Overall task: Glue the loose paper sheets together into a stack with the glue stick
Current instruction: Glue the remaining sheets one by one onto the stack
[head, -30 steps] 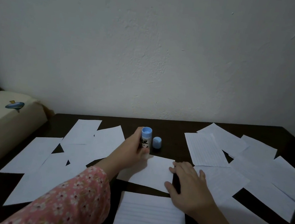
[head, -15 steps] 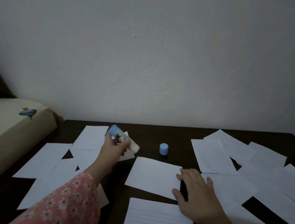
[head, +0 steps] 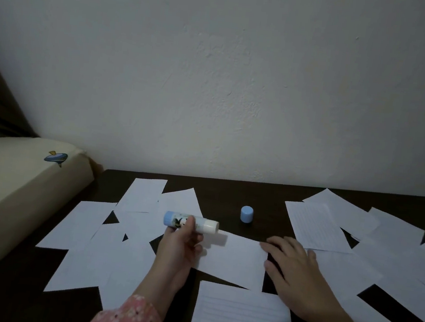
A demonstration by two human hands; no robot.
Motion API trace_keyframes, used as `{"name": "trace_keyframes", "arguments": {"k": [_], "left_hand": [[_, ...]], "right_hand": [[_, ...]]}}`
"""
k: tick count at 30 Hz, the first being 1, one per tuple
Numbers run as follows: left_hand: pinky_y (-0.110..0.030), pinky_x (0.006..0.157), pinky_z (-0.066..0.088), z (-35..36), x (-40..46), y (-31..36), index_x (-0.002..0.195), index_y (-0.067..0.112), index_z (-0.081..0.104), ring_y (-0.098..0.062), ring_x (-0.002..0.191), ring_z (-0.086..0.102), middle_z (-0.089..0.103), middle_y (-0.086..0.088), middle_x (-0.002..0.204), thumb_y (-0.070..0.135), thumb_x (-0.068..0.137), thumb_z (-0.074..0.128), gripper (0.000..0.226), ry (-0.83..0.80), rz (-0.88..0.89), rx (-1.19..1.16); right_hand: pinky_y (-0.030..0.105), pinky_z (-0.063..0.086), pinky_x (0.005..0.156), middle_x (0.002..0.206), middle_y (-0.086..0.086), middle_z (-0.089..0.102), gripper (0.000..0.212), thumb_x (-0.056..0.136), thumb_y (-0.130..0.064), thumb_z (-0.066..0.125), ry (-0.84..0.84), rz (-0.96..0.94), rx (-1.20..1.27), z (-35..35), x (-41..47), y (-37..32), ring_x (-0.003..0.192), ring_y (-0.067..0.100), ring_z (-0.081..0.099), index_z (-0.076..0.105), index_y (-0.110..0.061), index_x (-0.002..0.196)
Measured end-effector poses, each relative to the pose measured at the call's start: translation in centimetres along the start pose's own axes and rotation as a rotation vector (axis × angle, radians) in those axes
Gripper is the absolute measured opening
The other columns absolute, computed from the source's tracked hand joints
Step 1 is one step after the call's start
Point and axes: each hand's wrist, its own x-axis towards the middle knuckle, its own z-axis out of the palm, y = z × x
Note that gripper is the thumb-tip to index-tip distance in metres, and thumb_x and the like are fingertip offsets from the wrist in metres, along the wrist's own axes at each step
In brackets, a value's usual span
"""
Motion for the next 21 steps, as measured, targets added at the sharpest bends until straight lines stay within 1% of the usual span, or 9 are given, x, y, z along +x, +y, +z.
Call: {"name": "trace_keyframes", "arguments": {"k": [2, 5, 6, 8, 11, 15, 18, 20, 21], "left_hand": [[-0.028, 0.057, 0.041, 0.3, -0.1, -0.3, 0.122, 0.004, 0.053, -0.015, 0.063, 0.053, 0.06, -0.01, 0.08, 0.018, 0.091, 0.06, 0.034, 0.001, -0.008, 0.015], [-0.03, 0.059, 0.041, 0.3, -0.4, -0.2, 0.116, 0.006, 0.053, -0.016, 0.065, 0.053, 0.06, -0.011, 0.081, 0.017, 0.091, 0.06, 0.028, -0.02, 0.0, 0.051], [-0.03, 0.059, 0.041, 0.2, -0.3, -0.1, 0.115, 0.007, 0.054, -0.017, 0.066, 0.053, 0.061, -0.011, 0.083, 0.018, 0.091, 0.06, 0.028, -0.024, -0.002, 0.058], [-0.03, 0.059, 0.041, 0.0, -0.3, 0.1, 0.116, 0.008, 0.054, -0.017, 0.066, 0.053, 0.061, -0.012, 0.085, 0.019, 0.091, 0.06, 0.028, -0.028, 0.0, 0.061], [-0.03, 0.057, 0.039, -0.2, -0.3, 0.3, 0.116, 0.008, 0.052, -0.018, 0.065, 0.053, 0.061, -0.013, 0.085, 0.018, 0.092, 0.059, 0.028, -0.022, 0.016, 0.06], [-0.03, 0.057, 0.039, -0.2, -0.4, 0.0, 0.115, 0.008, 0.051, -0.017, 0.063, 0.053, 0.061, -0.013, 0.086, 0.018, 0.091, 0.06, 0.028, -0.03, 0.021, 0.065], [-0.03, 0.058, 0.04, 0.0, -0.7, -0.1, 0.114, 0.009, 0.052, -0.017, 0.064, 0.054, 0.063, -0.013, 0.089, 0.019, 0.091, 0.061, 0.026, -0.046, 0.055, 0.114], [-0.031, 0.063, 0.045, 0.4, -1.0, -0.4, 0.116, 0.014, 0.053, -0.017, 0.071, 0.056, 0.065, -0.011, 0.096, 0.02, 0.091, 0.062, 0.027, -0.057, 0.104, 0.198], [-0.031, 0.067, 0.046, 0.6, -1.2, -0.6, 0.117, 0.018, 0.053, -0.016, 0.074, 0.058, 0.066, -0.01, 0.099, 0.021, 0.09, 0.063, 0.029, -0.063, 0.133, 0.254]], "right_hand": [[0.046, 0.0, 0.118, 0.156, -0.023, 0.014, 0.046, 0.103, -0.037, 0.029, -0.073, -0.029, 0.007, 0.1, 0.1, 0.2, 0.145, 0.005, -0.001, 0.021, -0.042, 0.149], [0.05, -0.004, 0.117, 0.157, -0.024, 0.012, 0.05, 0.102, -0.039, 0.032, -0.105, 0.0, -0.028, 0.1, 0.1, 0.2, 0.147, 0.008, -0.003, 0.019, -0.04, 0.15], [0.051, -0.004, 0.117, 0.156, -0.023, 0.015, 0.049, 0.101, -0.041, 0.033, -0.085, 0.013, -0.046, 0.1, 0.0, 0.2, 0.147, 0.009, 0.0, 0.022, -0.04, 0.149], [0.051, -0.002, 0.117, 0.15, -0.019, 0.026, 0.047, 0.099, -0.043, 0.036, -0.035, 0.034, -0.088, 0.0, -0.1, 0.1, 0.143, 0.008, 0.012, 0.03, -0.038, 0.146], [0.049, 0.001, 0.118, 0.13, -0.015, 0.036, 0.045, 0.098, -0.044, 0.039, 0.003, 0.052, -0.103, 0.1, -0.4, -0.3, 0.129, 0.005, 0.029, 0.038, -0.036, 0.142], [0.043, 0.005, 0.118, 0.119, -0.017, 0.038, 0.039, 0.098, -0.046, 0.042, 0.046, 0.055, -0.027, 0.3, -0.3, -0.6, 0.122, 0.002, 0.032, 0.049, -0.036, 0.134], [0.039, 0.014, 0.117, 0.123, -0.017, 0.038, 0.034, 0.102, -0.033, 0.038, 0.065, 0.028, 0.021, 0.3, 0.0, -0.4, 0.123, 0.002, 0.032, 0.05, -0.038, 0.133], [0.042, 0.014, 0.118, 0.132, -0.016, 0.036, 0.039, 0.102, -0.024, 0.039, 0.038, 0.027, 0.022, 0.3, 0.0, 0.1, 0.129, 0.003, 0.029, 0.046, -0.04, 0.137], [0.043, 0.014, 0.118, 0.136, -0.016, 0.035, 0.04, 0.101, -0.024, 0.04, 0.027, 0.032, 0.021, 0.3, 0.0, 0.3, 0.132, 0.004, 0.026, 0.046, -0.041, 0.137]]}}
